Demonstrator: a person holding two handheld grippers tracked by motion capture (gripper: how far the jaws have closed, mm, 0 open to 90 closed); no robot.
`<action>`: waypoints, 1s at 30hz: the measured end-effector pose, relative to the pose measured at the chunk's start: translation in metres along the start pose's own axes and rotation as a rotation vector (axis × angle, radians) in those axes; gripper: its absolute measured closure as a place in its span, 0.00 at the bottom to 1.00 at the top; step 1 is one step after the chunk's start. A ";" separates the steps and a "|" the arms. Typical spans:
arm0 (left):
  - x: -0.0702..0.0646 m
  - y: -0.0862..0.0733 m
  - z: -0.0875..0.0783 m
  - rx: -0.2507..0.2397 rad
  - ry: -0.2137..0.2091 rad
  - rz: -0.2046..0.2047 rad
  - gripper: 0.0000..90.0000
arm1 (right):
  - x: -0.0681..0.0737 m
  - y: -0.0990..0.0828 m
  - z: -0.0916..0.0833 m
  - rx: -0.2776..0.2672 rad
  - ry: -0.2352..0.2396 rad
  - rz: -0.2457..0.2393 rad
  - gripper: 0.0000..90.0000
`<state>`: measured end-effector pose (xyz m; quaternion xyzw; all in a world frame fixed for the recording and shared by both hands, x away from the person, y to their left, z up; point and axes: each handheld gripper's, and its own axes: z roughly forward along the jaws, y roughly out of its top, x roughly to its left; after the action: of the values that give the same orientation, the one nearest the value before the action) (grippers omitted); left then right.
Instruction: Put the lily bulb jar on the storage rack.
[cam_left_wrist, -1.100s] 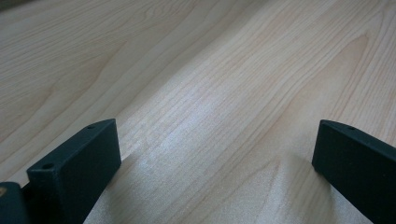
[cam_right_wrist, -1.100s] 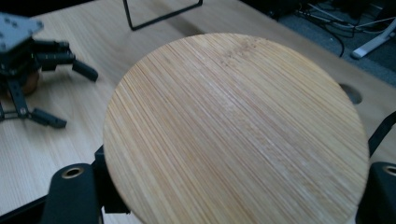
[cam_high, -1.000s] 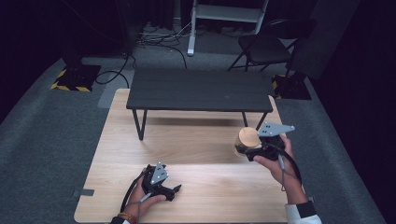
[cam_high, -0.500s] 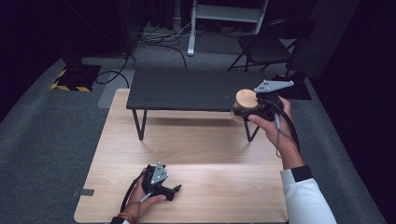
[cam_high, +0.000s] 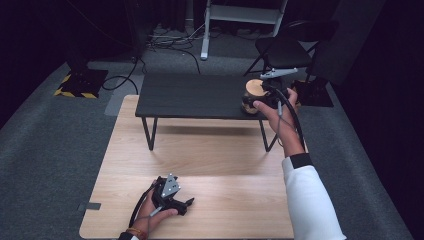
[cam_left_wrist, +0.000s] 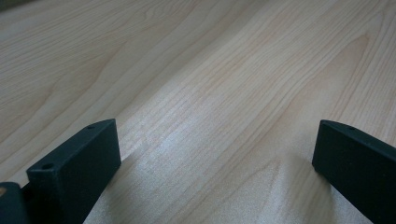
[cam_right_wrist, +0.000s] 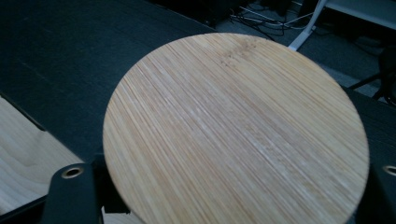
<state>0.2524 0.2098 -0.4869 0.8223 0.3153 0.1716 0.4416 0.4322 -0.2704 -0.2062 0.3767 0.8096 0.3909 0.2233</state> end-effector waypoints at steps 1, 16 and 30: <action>0.000 0.000 0.000 0.000 0.000 0.001 0.01 | -0.001 0.000 0.004 -0.002 -0.003 0.010 0.28; 0.000 0.000 0.000 0.000 0.000 0.001 0.01 | -0.011 -0.007 0.025 -0.023 0.000 0.093 0.11; 0.000 0.000 0.000 0.000 0.000 0.000 0.01 | -0.015 -0.052 -0.040 -0.187 -0.017 0.061 0.06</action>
<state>0.2523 0.2097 -0.4869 0.8222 0.3153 0.1719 0.4415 0.3930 -0.3224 -0.2228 0.3821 0.7558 0.4682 0.2521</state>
